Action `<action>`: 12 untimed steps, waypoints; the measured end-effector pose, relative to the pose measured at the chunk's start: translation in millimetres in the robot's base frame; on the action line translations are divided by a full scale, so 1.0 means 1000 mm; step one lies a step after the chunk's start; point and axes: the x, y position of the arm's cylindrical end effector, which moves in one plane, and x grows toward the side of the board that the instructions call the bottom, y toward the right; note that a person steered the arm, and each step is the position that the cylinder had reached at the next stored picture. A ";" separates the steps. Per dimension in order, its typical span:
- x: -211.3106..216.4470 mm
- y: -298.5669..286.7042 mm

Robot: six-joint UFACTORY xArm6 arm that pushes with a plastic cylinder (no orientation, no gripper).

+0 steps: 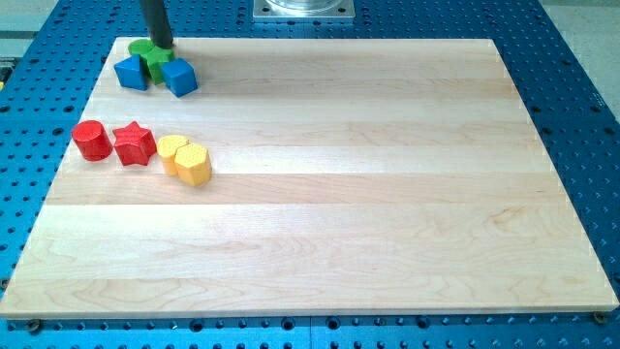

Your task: Place the green star below the hexagon

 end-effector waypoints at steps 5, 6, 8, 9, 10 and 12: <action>0.106 0.016; 0.147 0.034; 0.214 0.133; 0.237 0.161; 0.198 0.160; 0.213 0.125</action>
